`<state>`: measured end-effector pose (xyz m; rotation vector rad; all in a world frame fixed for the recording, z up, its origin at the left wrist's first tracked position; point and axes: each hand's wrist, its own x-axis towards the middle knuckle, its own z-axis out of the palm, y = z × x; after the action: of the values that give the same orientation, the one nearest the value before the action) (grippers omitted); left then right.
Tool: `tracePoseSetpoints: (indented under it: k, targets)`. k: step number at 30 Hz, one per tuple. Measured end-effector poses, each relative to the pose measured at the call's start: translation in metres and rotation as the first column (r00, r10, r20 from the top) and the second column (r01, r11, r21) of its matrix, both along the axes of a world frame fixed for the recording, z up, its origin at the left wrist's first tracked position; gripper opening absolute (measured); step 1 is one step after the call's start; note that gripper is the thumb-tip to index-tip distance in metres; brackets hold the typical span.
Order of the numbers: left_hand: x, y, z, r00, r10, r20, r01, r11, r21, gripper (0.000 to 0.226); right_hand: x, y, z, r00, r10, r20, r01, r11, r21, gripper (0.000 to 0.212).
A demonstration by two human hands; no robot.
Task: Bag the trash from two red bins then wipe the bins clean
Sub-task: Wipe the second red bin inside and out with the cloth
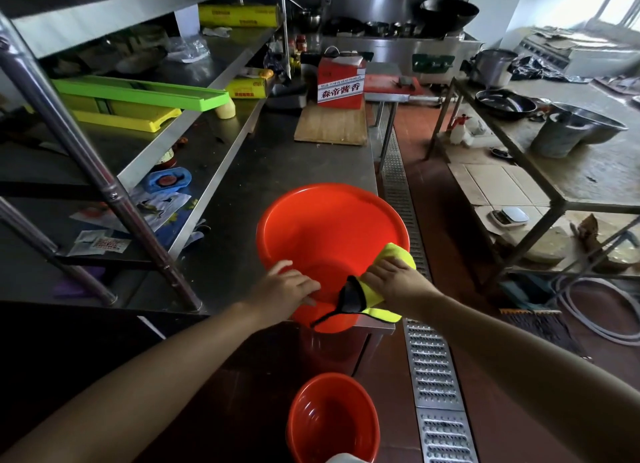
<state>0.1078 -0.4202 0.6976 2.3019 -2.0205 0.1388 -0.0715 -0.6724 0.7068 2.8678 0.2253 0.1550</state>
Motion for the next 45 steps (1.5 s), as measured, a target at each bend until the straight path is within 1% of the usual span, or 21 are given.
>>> tracePoseSetpoints:
  k: [2, 4, 6, 8, 11, 13, 14, 16, 17, 20, 22, 24, 26, 28, 30, 33, 37, 39, 41, 42, 45]
  targets:
    - [0.021, 0.009, 0.005, 0.998, 0.045, 0.033, -0.045, 0.999, 0.003, 0.034, 0.0, -0.014, 0.007, 1.0, -0.017, -0.007, 0.016, 1.0, -0.006, 0.059]
    - [0.038, 0.013, 0.011, 0.991, 0.118, 0.068, -0.122, 0.991, 0.051, 0.038, 0.005, -0.015, 0.01, 0.993, -0.061, -0.097, 0.062, 0.998, 0.008, 0.055]
    - [0.041, 0.007, 0.015, 0.988, 0.108, 0.109, -0.12, 0.986, 0.114, 0.043, 0.011, -0.007, 0.009, 0.986, -0.105, -0.131, 0.103, 0.994, -0.025, 0.05]
    - [0.026, -0.003, 0.013, 0.994, 0.037, 0.099, -0.049, 0.991, 0.122, 0.048, 0.015, 0.005, 0.006, 0.992, -0.102, -0.072, 0.096, 0.991, -0.091, 0.042]
    - [-0.002, -0.017, 0.003, 1.0, 0.014, -0.001, -0.014, 0.995, 0.096, 0.044, 0.021, 0.025, 0.0, 0.996, -0.091, 0.004, 0.091, 0.994, -0.053, 0.034]
    - [-0.004, -0.017, -0.002, 1.0, 0.008, -0.024, -0.008, 1.0, 0.029, 0.038, 0.017, 0.024, -0.006, 0.998, -0.047, 0.047, 0.048, 0.999, -0.013, 0.038]
    - [0.001, -0.013, -0.002, 1.0, -0.006, -0.019, 0.006, 1.0, -0.005, 0.036, 0.013, 0.017, -0.006, 0.998, -0.018, 0.066, 0.019, 1.0, -0.007, 0.045]
    - [0.02, 0.0, -0.002, 1.0, -0.017, 0.004, 0.018, 0.999, -0.042, 0.033, 0.003, -0.003, -0.005, 0.996, 0.015, 0.086, -0.016, 1.0, 0.014, 0.057]
    - [0.031, 0.006, 0.0, 1.0, -0.004, 0.023, 0.005, 0.999, -0.041, 0.032, 0.001, -0.011, -0.004, 0.996, 0.019, 0.083, -0.021, 1.0, 0.021, 0.058]
    - [0.056, 0.013, 0.008, 0.992, 0.089, 0.087, -0.093, 0.995, 0.042, 0.035, 0.005, -0.017, -0.003, 1.0, 0.008, 0.025, -0.008, 1.0, 0.012, 0.058]
    - [0.052, 0.008, 0.012, 0.991, 0.076, 0.113, -0.091, 0.988, 0.127, 0.041, 0.01, -0.011, -0.002, 0.999, 0.041, 0.023, -0.04, 0.999, -0.022, 0.068]
    - [0.033, 0.001, 0.006, 0.996, 0.035, 0.081, -0.047, 0.988, 0.146, 0.05, 0.01, -0.004, -0.006, 0.997, 0.063, 0.046, -0.06, 0.997, -0.057, 0.073]
    - [0.008, -0.009, -0.001, 1.0, 0.029, 0.004, -0.029, 0.994, 0.11, 0.049, 0.011, 0.004, -0.01, 0.991, 0.089, 0.103, -0.083, 0.995, -0.062, 0.073]
    - [-0.01, -0.018, -0.006, 0.998, 0.018, -0.055, -0.016, 0.999, 0.033, 0.041, 0.012, 0.01, -0.011, 0.986, 0.099, 0.134, -0.097, 0.995, -0.02, 0.069]
    - [-0.01, -0.019, -0.007, 0.999, -0.011, -0.052, 0.011, 1.0, -0.001, 0.036, 0.008, 0.009, -0.011, 0.979, 0.118, 0.164, -0.121, 0.993, 0.009, 0.067]
    - [0.019, 0.0, -0.005, 0.998, -0.06, 0.026, 0.06, 0.998, -0.017, 0.032, -0.002, -0.007, -0.008, 0.967, 0.145, 0.211, -0.152, 0.988, 0.02, 0.059]
    - [0.069, 0.015, 0.011, 0.991, 0.082, 0.103, -0.093, 0.99, 0.105, 0.038, 0.004, -0.012, -0.003, 0.985, 0.077, 0.158, -0.087, 0.995, 0.058, 0.058]
    - [0.064, 0.006, 0.019, 0.989, 0.053, 0.139, -0.078, 0.98, 0.182, 0.042, 0.01, -0.007, -0.002, 0.994, 0.032, 0.106, -0.04, 0.996, 0.075, 0.061]
    - [0.037, -0.006, 0.015, 0.987, -0.027, 0.157, 0.0, 0.985, 0.171, 0.047, 0.013, 0.002, -0.003, 0.997, -0.002, 0.081, -0.005, 0.996, 0.089, 0.062]
    - [0.021, -0.012, 0.01, 0.991, -0.038, 0.13, 0.02, 0.99, 0.137, 0.046, 0.014, 0.006, -0.003, 0.997, -0.015, 0.077, 0.008, 0.995, 0.095, 0.062]
    - [-0.008, -0.026, 0.001, 0.997, 0.047, -0.065, -0.045, 0.999, 0.022, 0.036, 0.017, 0.013, -0.001, 0.996, 0.005, 0.089, -0.016, 0.993, 0.114, 0.062]
